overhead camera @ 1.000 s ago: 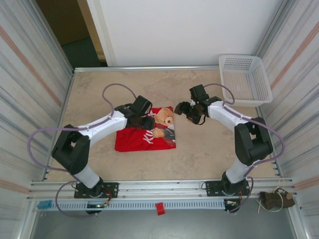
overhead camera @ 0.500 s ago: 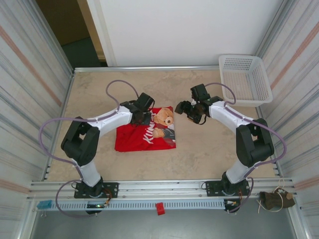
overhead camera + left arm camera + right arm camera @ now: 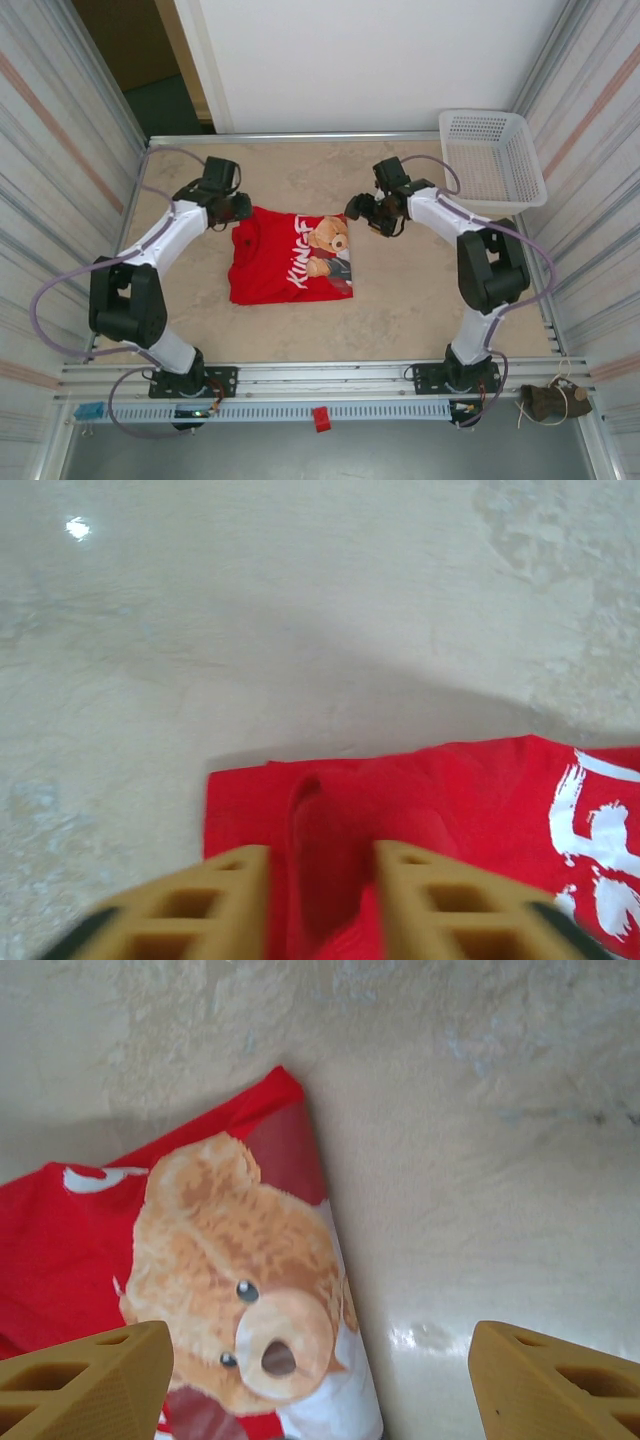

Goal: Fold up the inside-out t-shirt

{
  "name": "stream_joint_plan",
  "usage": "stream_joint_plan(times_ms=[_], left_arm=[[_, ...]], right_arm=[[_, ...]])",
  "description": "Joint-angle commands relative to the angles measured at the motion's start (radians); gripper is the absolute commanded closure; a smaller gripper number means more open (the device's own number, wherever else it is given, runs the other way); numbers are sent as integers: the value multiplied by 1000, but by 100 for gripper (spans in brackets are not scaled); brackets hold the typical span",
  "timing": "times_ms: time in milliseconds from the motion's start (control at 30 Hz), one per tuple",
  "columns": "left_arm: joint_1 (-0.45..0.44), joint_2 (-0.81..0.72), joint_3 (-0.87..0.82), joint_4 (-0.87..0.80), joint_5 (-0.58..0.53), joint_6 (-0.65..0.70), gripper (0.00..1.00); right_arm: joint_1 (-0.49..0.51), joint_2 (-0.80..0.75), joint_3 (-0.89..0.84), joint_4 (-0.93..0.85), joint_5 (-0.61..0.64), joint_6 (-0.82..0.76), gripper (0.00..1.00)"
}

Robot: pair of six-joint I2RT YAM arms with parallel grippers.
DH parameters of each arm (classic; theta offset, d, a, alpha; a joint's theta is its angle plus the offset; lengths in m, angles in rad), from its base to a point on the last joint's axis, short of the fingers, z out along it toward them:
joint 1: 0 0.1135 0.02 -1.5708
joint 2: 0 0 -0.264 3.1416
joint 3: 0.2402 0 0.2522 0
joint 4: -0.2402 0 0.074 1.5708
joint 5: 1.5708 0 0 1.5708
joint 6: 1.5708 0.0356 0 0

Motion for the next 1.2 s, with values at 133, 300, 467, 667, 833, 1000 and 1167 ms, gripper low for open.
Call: stream_joint_plan(times_ms=[133,300,467,667,833,1000,1167], left_arm=[[44,-185,-162,-1,126,-146,37],[-24,-346,-375,108,252,-361,36],[-135,-320,-520,226,252,-509,36],[-141,-85,-473,270,232,-499,36],[-125,124,-275,268,266,-425,36],[-126,377,47,216,353,-311,36],[-133,616,422,105,444,-187,37]], right_arm=[[38,195,189,-101,-8,-67,25],[55,293,277,-128,-12,-70,28],[70,367,341,-137,-18,-52,58],[26,293,219,-118,49,-21,100],[-32,93,-45,-65,129,63,100],[-28,-165,-372,4,183,241,100],[101,-426,-605,34,216,500,80]])
